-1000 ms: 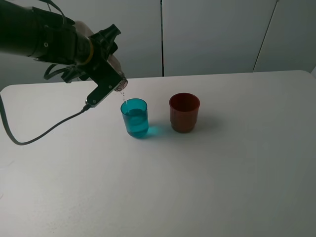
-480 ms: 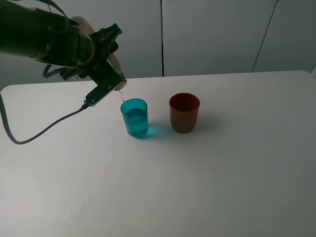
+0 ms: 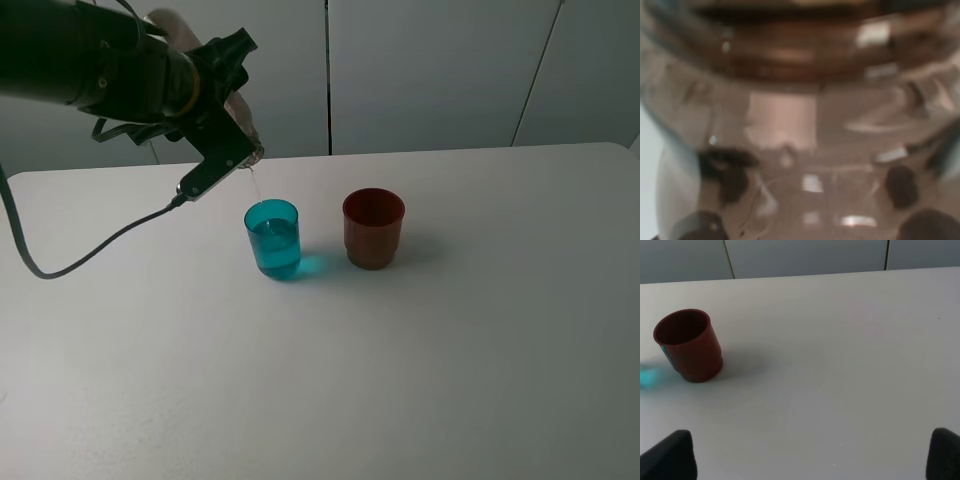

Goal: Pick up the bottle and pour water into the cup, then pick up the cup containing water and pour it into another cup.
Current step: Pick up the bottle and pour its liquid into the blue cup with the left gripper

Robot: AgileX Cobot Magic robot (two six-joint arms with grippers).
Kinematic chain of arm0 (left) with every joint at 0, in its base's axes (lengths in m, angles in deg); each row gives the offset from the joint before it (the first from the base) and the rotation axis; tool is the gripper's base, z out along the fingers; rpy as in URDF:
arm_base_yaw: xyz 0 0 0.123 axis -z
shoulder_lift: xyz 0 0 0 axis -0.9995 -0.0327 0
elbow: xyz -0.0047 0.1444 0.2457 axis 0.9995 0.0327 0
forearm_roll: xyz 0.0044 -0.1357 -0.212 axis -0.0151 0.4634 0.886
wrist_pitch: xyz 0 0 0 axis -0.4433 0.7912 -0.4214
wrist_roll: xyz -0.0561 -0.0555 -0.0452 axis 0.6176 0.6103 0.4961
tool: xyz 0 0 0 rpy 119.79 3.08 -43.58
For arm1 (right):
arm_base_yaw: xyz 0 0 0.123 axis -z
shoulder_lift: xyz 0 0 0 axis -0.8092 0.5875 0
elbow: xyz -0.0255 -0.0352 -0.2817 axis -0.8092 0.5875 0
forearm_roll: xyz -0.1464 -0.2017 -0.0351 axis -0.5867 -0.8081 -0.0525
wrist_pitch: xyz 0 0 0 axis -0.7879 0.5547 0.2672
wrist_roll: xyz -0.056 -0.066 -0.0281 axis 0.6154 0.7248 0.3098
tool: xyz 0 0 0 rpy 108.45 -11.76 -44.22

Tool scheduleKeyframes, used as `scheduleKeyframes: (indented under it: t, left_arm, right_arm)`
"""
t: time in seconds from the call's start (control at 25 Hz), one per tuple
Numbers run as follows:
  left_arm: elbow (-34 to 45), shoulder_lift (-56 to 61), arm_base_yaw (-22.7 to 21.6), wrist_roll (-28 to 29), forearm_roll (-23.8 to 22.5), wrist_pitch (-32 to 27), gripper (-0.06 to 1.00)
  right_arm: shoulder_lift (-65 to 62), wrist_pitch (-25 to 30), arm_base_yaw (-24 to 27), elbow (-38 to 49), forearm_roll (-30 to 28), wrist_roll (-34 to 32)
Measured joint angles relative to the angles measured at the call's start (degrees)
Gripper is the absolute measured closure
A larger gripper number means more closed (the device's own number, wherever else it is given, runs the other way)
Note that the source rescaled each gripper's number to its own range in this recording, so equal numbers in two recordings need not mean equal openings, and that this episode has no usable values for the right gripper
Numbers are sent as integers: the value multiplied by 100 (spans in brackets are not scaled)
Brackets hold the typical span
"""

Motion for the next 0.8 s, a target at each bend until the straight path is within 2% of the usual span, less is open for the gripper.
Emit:
scheduleKeyframes:
  t: [0.24, 0.44, 0.8]
  left_arm:
    - [-21, 0, 11, 0, -33, -21, 94]
    - [-21, 0, 19, 0, -321, -11, 94]
    - [-25, 0, 64, 0, -472, 297, 94]
  right_arm:
    - [0, 0, 0, 0, 0, 0]
    - [0, 0, 0, 0, 0, 0]
    - [0, 0, 0, 0, 0, 0]
